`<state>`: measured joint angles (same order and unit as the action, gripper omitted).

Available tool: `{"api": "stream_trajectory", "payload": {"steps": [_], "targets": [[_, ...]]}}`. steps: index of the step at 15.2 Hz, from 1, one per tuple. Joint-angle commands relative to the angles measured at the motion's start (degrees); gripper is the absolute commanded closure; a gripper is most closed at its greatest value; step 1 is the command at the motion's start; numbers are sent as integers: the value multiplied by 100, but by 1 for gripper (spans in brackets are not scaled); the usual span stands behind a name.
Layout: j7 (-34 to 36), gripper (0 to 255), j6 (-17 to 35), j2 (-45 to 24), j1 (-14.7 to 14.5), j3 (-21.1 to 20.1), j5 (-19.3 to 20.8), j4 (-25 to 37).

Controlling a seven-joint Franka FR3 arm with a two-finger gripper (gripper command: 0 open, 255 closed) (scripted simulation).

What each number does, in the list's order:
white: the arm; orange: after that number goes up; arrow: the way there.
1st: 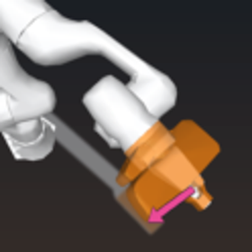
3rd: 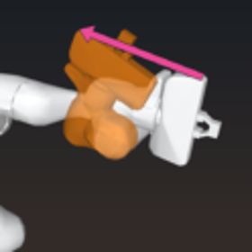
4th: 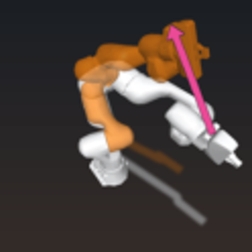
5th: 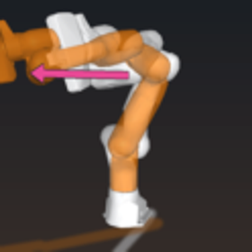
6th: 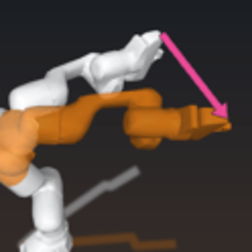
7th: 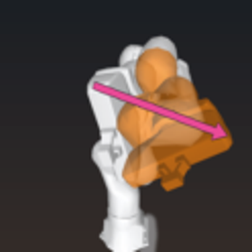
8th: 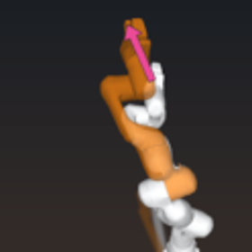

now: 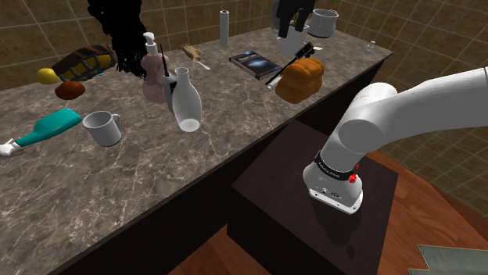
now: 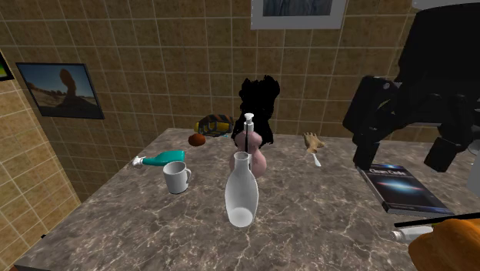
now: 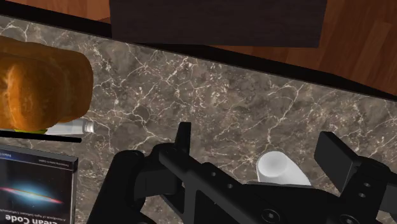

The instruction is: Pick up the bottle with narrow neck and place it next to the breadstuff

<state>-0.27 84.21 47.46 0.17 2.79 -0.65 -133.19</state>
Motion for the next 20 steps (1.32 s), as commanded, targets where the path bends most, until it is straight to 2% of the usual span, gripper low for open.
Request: {"api": "stream_trajectory", "payload": {"steps": [1,10,20], "targets": [[0,0,0,0,0,0,0,0],[405,0,1271,-1553,-248,-531,-252,287],[886,0,2258,-3560,-441,-1048,-190,1301]]}}
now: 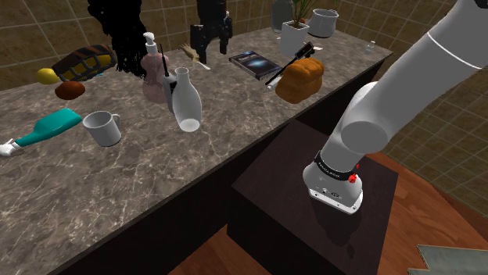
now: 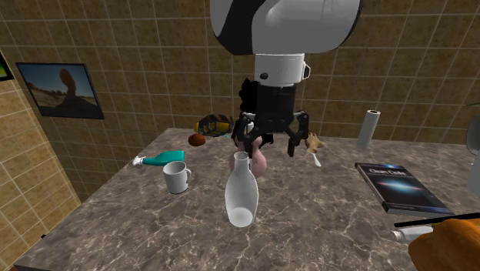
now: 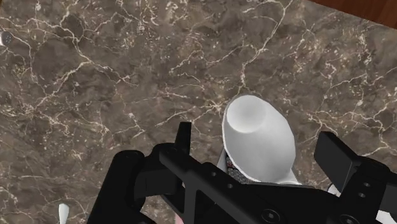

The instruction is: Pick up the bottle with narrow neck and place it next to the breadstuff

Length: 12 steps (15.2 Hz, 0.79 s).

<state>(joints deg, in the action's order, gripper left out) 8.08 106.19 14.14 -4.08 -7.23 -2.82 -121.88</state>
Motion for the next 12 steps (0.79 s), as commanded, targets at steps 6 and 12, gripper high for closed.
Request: {"api": "stream_trajectory", "payload": {"steps": [6,12], "targets": [[382,0,360,-1514,-156,-275,268,1126],[511,0,629,-2050,-233,-329,397,1375]]}}
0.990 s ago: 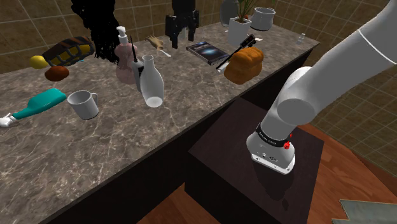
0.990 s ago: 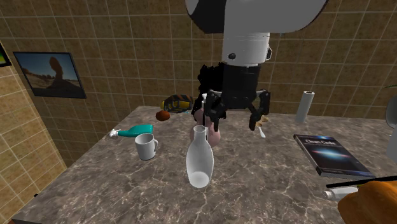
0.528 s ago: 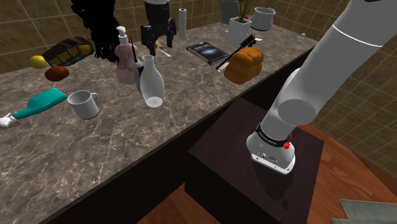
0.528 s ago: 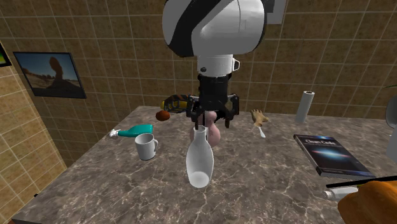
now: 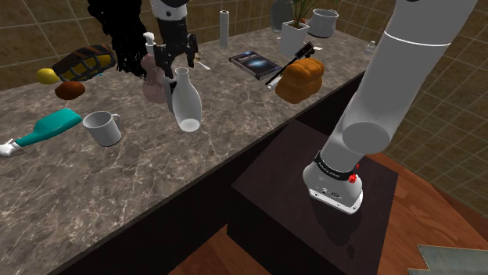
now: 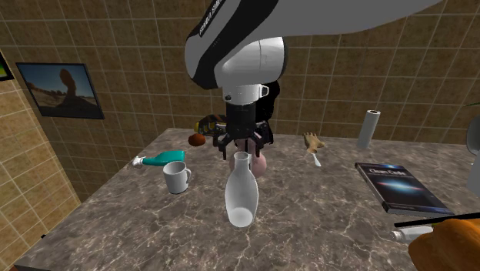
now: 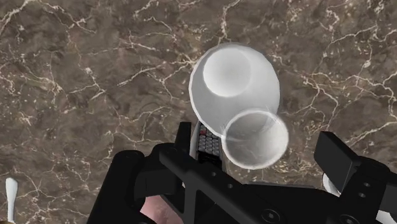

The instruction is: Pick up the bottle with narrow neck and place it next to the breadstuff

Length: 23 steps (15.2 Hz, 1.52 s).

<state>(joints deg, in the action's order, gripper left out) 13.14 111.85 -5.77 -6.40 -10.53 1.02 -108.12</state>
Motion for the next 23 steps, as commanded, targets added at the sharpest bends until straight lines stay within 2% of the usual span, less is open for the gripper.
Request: {"api": "stream_trajectory", "payload": {"steps": [1,4,12,13,23], "targets": [[7,0,137,-78,-2,2,18,-57],[19,0,398,-151,-5,4,35,-247],[19,0,397,-151,-5,3,35,-246],[19,255,397,-151,-5,3,35,-246],[15,255,326,-126,-3,3,29,-200]]}}
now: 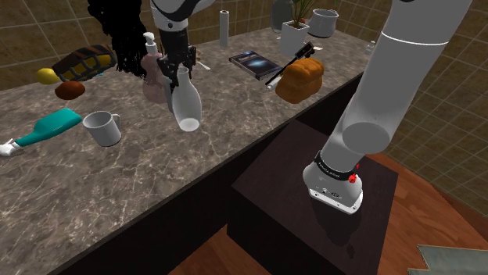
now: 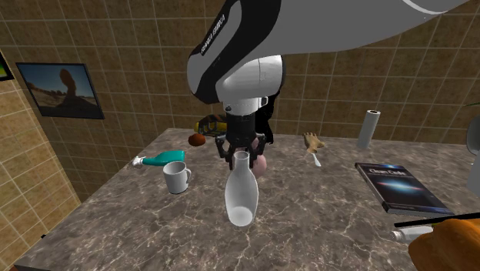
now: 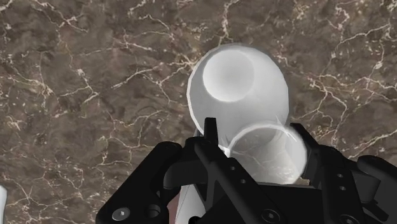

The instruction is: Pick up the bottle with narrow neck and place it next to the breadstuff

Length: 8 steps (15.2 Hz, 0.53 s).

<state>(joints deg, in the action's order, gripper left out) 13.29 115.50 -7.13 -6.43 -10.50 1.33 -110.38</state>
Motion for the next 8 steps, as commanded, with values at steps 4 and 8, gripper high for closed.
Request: {"api": "stream_trajectory", "payload": {"steps": [4,8], "targets": [[-13,255,-328,99,3,-3,-22,230],[-23,255,-621,169,5,-4,-37,454]]}}
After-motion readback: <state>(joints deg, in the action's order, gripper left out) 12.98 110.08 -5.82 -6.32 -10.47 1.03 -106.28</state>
